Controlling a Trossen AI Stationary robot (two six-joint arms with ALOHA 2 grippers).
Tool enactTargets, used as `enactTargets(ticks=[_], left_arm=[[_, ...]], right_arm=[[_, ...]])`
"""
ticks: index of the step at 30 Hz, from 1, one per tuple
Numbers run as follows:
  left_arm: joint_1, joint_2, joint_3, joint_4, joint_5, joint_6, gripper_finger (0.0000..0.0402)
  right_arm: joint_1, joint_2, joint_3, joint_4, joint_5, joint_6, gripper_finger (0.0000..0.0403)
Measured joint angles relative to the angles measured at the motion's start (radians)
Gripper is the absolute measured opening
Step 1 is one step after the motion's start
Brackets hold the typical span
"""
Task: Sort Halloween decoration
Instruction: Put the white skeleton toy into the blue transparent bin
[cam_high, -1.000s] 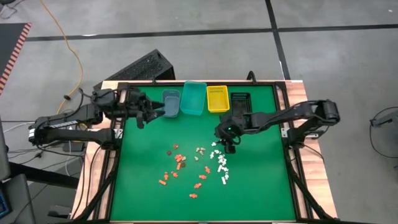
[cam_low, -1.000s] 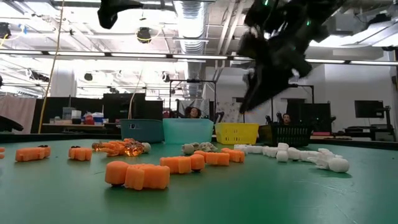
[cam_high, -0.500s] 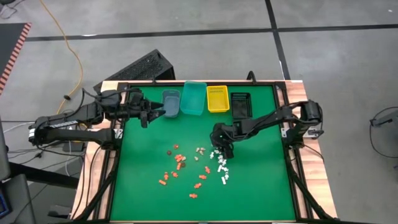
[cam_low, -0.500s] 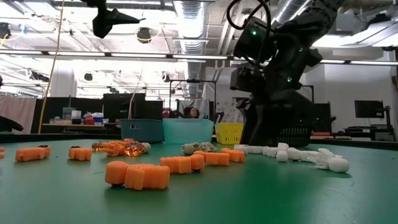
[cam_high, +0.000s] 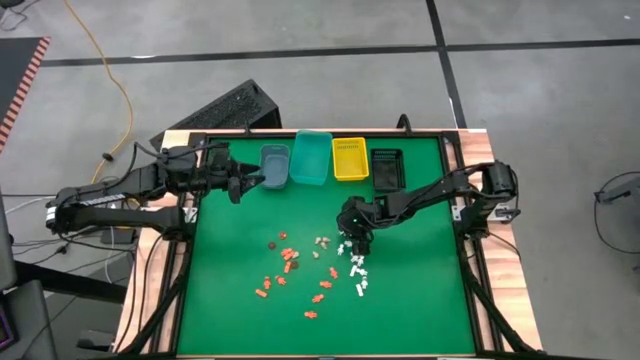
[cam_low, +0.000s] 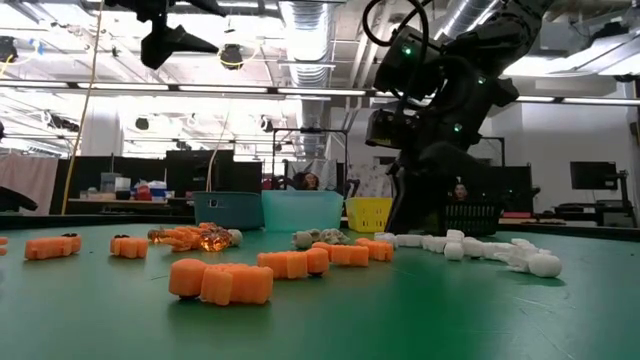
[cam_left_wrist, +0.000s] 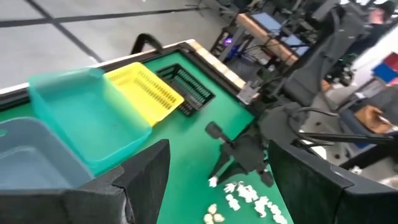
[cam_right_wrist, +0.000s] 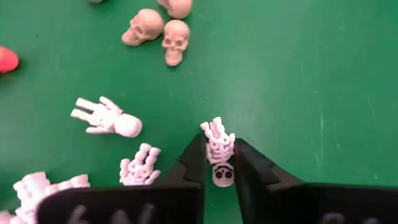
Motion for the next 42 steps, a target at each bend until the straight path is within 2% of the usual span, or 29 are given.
enactTargets(ticks=[5, 11, 20, 27, 32, 37, 42], left_arm=[[0.0, 0.0, 0.0, -0.012, -0.028, -0.003, 0.0261], [0.0, 0.0, 0.0, -0.015, -0.042, -0.008, 0.0261], [0.0, 0.0, 0.0, -0.022, -0.087, -0.008, 0.0261], [0.0, 0.0, 0.0, -0.024, -0.114, -0.033, 0.0261], [0.0, 0.0, -0.001, -0.062, -0.138, -0.051, 0.0261], [0.003, 0.0, -0.001, -0.091, -0.155, -0.067, 0.0261], [0.007, 0.0, -0.001, -0.107, -0.158, -0.085, 0.0261]], right_arm=[[0.0, -0.016, 0.001, 0.0, 0.005, 0.078, 0.0009], [-0.025, -0.104, 0.07, -0.027, 0.072, 0.084, 0.0008], [-0.211, -0.185, 0.219, -0.046, 0.138, 0.083, 0.0007], [-0.368, -0.14, 0.299, -0.059, 0.138, 0.104, 0.0007], [-0.453, -0.094, 0.304, -0.092, 0.129, 0.134, 0.0007], [-0.463, -0.026, 0.364, -0.065, 0.057, 0.112, 0.001], [-0.428, 0.11, 0.504, -0.112, 0.043, 0.05, 0.0012]])
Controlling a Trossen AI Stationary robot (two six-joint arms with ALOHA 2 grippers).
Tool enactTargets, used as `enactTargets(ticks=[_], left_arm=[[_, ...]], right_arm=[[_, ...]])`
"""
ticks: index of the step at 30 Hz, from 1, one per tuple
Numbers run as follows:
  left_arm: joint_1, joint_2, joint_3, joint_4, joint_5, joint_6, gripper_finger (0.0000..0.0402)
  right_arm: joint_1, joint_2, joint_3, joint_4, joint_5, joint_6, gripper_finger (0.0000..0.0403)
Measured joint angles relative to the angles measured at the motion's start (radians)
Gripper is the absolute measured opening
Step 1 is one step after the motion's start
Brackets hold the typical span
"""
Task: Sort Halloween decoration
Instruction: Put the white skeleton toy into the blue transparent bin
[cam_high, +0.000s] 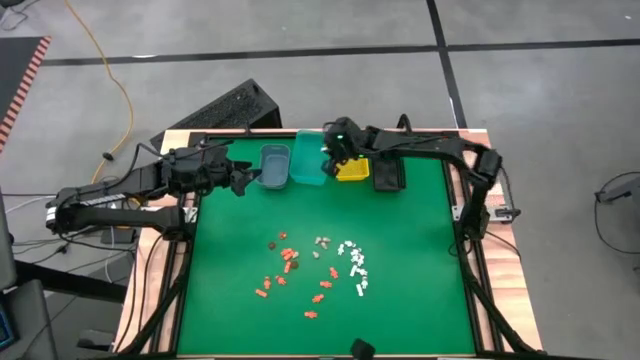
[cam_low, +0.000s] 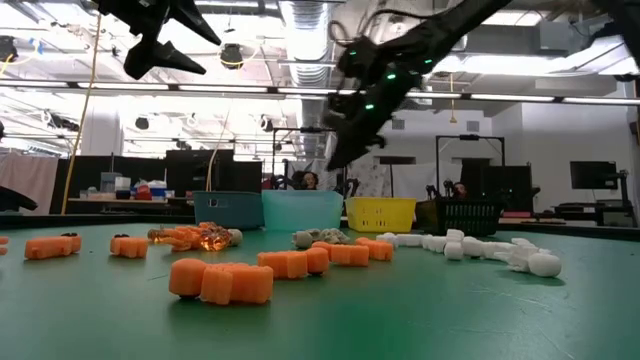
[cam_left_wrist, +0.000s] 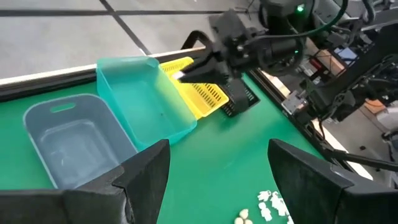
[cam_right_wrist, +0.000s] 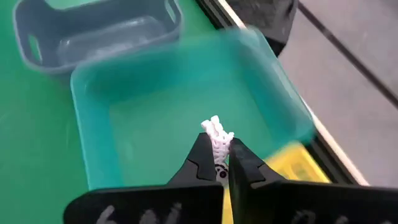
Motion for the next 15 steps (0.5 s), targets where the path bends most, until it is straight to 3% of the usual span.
enactTargets(ticks=[7, 15], left_arm=[[0.0, 0.0, 0.0, -0.031, 0.012, -0.002, 0.0261], [0.001, -0.001, 0.0, -0.045, 0.012, 0.01, 0.0261]], right_arm=[[0.009, 0.165, 0.197, -0.153, -0.048, -0.02, 0.003], [0.011, 0.186, 0.292, -0.215, -0.069, -0.059, 0.0141]])
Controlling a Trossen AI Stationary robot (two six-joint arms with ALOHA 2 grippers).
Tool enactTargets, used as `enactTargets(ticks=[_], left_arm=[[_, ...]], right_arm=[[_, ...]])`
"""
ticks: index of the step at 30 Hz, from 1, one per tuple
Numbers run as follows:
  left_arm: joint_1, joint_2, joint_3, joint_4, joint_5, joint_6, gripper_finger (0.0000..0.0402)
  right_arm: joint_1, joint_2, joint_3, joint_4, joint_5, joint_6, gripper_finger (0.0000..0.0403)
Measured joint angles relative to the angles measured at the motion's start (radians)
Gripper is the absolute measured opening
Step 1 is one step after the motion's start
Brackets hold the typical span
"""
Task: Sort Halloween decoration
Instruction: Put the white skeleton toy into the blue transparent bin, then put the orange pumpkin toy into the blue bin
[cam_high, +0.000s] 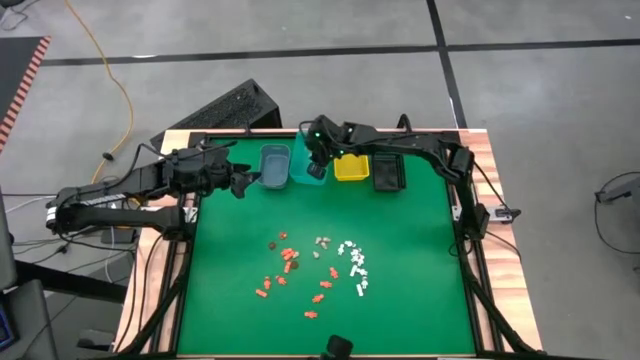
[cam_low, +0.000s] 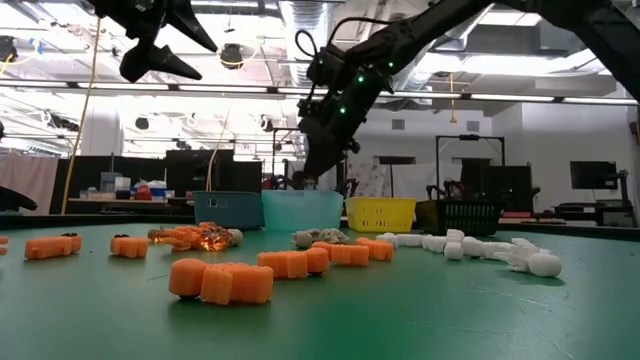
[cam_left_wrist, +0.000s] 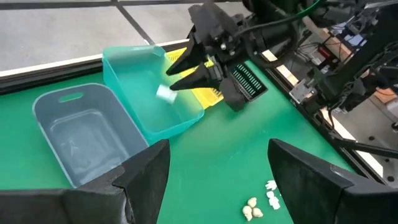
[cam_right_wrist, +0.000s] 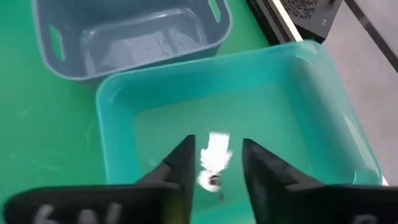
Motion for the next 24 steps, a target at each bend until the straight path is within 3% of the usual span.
enactTargets(ticks=[6, 8, 16, 24], left_arm=[[0.0, 0.0, 0.0, 0.0, 0.012, 0.019, 0.0261], [0.0, 0.0, 0.0, 0.0, 0.03, 0.021, 0.0261], [-0.001, 0.0, 0.0, 0.007, 0.124, 0.097, 0.0261], [-0.001, 0.0, 0.0, 0.006, 0.123, 0.105, 0.0261]], right_arm=[[0.001, -0.07, 0.027, -0.027, -0.004, -0.024, 0.0208], [0.0, -0.097, 0.027, -0.051, -0.076, -0.063, 0.0214], [0.091, -0.211, 0.026, -0.118, -0.423, -0.239, 0.0205], [0.224, -0.156, -0.001, -0.058, -0.446, -0.3, 0.0193]])
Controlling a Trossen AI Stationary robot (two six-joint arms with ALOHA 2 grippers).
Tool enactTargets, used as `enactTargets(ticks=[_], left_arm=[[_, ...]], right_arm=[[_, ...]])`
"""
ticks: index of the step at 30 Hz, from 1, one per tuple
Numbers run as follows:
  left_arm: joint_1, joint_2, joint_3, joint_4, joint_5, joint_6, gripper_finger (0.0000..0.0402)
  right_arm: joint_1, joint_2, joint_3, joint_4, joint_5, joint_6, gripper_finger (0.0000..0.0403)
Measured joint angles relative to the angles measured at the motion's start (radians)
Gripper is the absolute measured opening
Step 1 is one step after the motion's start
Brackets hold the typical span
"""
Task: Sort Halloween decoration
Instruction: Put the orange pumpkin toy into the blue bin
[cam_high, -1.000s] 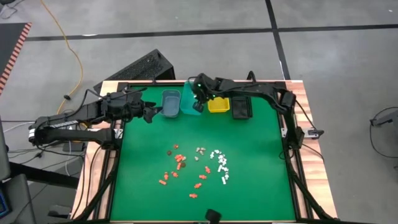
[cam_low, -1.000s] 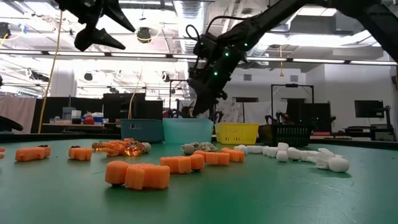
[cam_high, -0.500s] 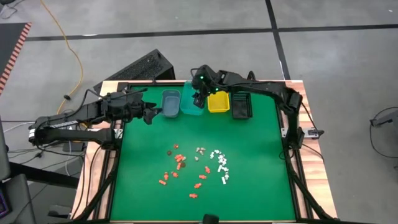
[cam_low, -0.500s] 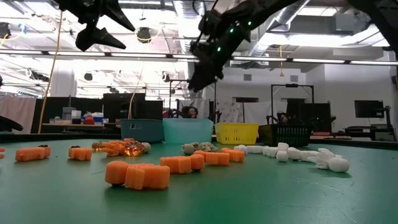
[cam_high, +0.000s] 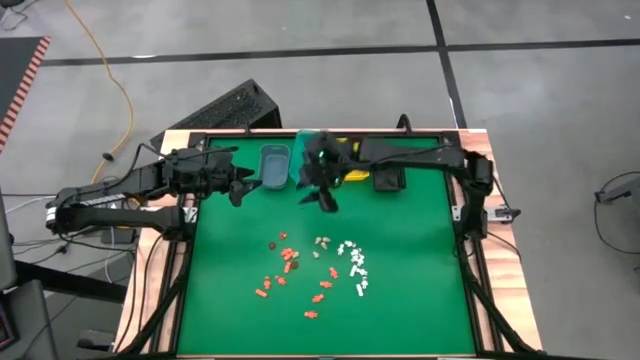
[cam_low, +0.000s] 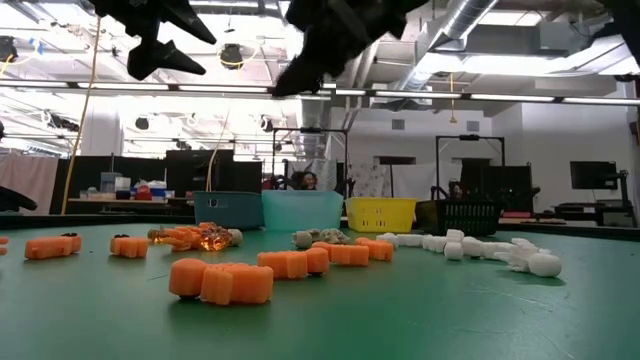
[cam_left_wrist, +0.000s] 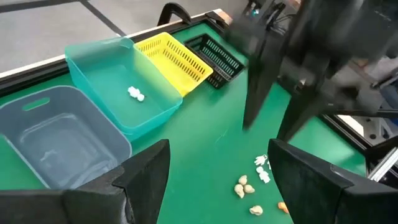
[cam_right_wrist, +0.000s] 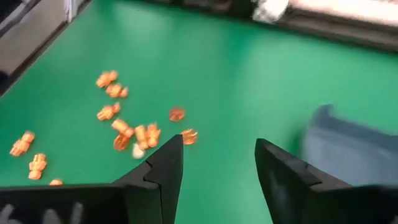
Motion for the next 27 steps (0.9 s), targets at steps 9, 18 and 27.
enactTargets(ticks=[9, 18, 27], left_arm=[[0.0, -0.001, 0.0, 0.01, 0.057, 0.04, 0.0261], [0.0, -0.002, 0.0, 0.004, 0.069, 0.053, 0.0261], [0.0, -0.002, 0.0, 0.002, 0.066, 0.09, 0.0261]], right_arm=[[0.049, 0.035, -0.004, -0.14, -0.013, 0.008, 0.0177], [0.108, 0.163, -0.004, 0.198, -0.074, -0.069, 0.0171], [0.096, 0.279, -0.003, 0.292, -0.104, -0.084, 0.017]])
